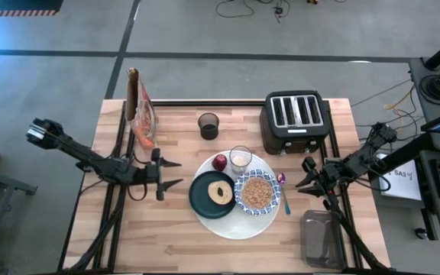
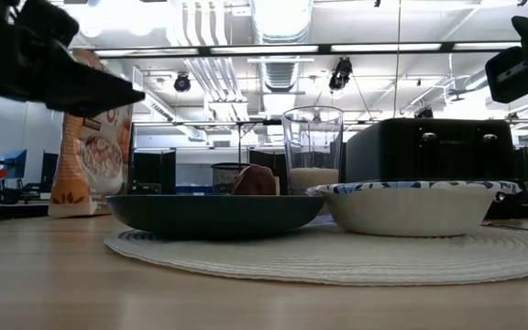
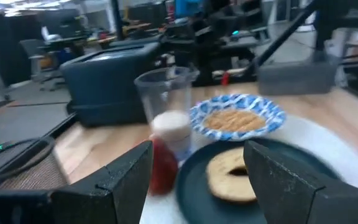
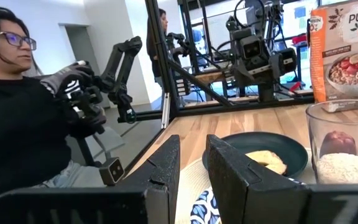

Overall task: Arrange a breakfast setting
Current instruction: Return to Home Position

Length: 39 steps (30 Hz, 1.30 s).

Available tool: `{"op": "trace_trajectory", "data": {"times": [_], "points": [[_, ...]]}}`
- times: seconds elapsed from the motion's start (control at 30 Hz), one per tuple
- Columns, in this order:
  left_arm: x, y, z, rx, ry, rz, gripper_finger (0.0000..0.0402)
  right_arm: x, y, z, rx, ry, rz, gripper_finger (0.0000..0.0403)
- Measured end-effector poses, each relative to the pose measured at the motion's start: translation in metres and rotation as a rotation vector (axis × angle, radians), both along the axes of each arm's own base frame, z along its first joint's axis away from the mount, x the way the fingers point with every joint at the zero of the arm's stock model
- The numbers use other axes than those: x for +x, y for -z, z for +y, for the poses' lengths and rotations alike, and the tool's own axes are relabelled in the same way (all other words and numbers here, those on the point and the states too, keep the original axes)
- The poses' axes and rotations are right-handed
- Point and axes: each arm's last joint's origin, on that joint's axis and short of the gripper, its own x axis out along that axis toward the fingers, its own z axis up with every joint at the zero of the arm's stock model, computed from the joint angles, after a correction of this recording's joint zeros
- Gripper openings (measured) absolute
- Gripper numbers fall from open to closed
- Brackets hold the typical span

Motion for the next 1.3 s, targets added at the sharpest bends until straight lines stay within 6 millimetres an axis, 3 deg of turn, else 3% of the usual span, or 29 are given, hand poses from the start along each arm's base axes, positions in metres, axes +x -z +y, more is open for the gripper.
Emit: {"op": "trace_trajectory", "data": {"times": [0.17, 0.77, 1.3], "points": [[-0.008, 0.009, 0.004, -0.005, -0.033, -0.020, 0.0236, 0.000, 0.000, 0.000, 0.000, 0.000, 0.000, 0.0068], [-0.009, 0.000, 0.005, -0.040, -0.030, -0.097, 0.0236, 0.000, 0.000, 0.000, 0.000, 0.000, 0.000, 0.0068], [-0.031, 0.008, 0.012, 0.021, 0.060, 0.063, 0.0236, 0.000, 0.000, 0.000, 0.000, 0.000, 0.000, 0.0068]]}}
